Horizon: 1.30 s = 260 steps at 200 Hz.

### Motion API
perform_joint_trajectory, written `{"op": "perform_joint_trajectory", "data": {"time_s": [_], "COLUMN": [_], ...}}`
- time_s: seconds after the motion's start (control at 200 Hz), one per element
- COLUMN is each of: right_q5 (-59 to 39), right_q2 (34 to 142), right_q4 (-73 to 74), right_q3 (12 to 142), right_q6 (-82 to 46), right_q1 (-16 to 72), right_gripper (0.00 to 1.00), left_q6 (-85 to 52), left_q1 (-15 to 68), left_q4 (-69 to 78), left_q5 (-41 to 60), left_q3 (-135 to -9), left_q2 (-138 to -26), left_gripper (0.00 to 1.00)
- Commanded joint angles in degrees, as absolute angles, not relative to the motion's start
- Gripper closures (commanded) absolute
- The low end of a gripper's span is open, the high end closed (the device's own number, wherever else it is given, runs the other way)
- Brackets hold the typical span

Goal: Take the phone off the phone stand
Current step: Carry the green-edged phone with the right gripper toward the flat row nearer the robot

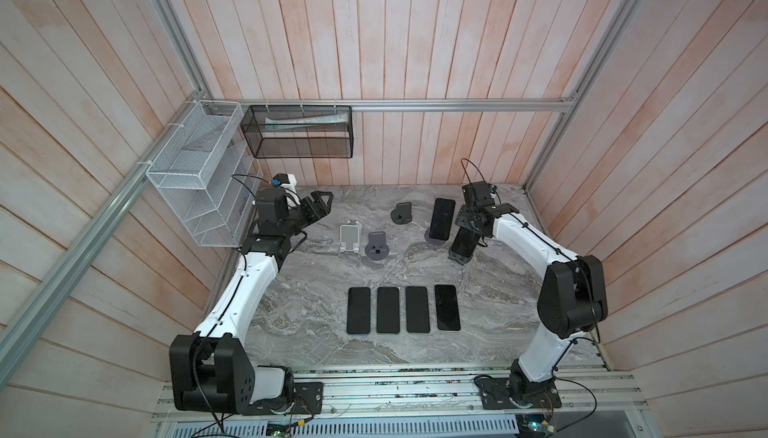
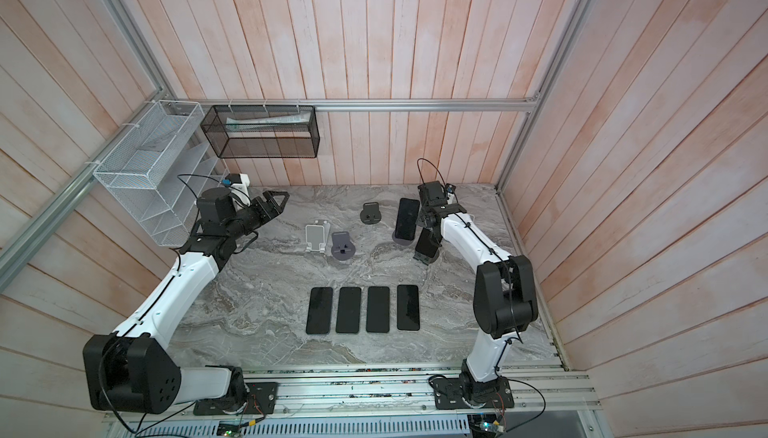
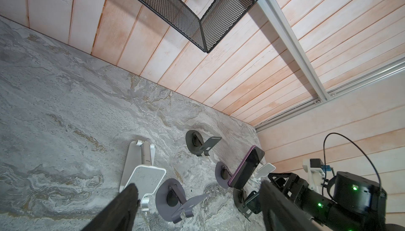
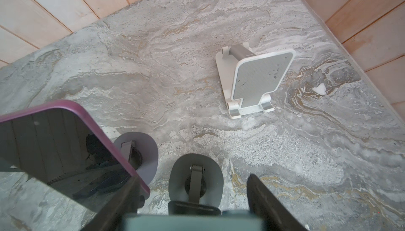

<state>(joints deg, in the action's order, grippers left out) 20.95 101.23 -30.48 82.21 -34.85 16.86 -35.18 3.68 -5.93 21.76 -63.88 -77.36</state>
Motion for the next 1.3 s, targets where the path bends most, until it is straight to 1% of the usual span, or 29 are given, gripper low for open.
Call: {"op": "perform_joint_trajectory", "data": {"time_s": [0.0, 0.145, 0.52, 1.295], "right_q5": [20.1, 19.5, 19.0, 19.1], "right_q2": [98.2, 96.5, 97.4, 94.0], "right_q4": [-31.0, -29.2, -28.2, -28.9], "right_q3": [81.5, 79.1, 77.3, 78.9], "right_q6": [-32.8, -31.8, -31.2, -30.2], "right_q1": [17.5, 17.6, 17.9, 18.1], "right_gripper": [0.43, 0.44, 0.45, 0.46], "left_q6": [-35.1, -35.2, -35.8, -35.5], "left_q1": [3.3, 3.3, 3.3, 3.3], "left_q4": [-4.3, -4.1, -3.5, -3.3], "left_q5": [22.9, 23.1, 23.8, 24.1], "left_q3": [-63.2, -63.1, -62.8, -62.8], "left_q2": [-77.6, -77.7, -77.4, -77.2], "left_gripper": [0.12, 0.12, 0.12, 0.12]}}
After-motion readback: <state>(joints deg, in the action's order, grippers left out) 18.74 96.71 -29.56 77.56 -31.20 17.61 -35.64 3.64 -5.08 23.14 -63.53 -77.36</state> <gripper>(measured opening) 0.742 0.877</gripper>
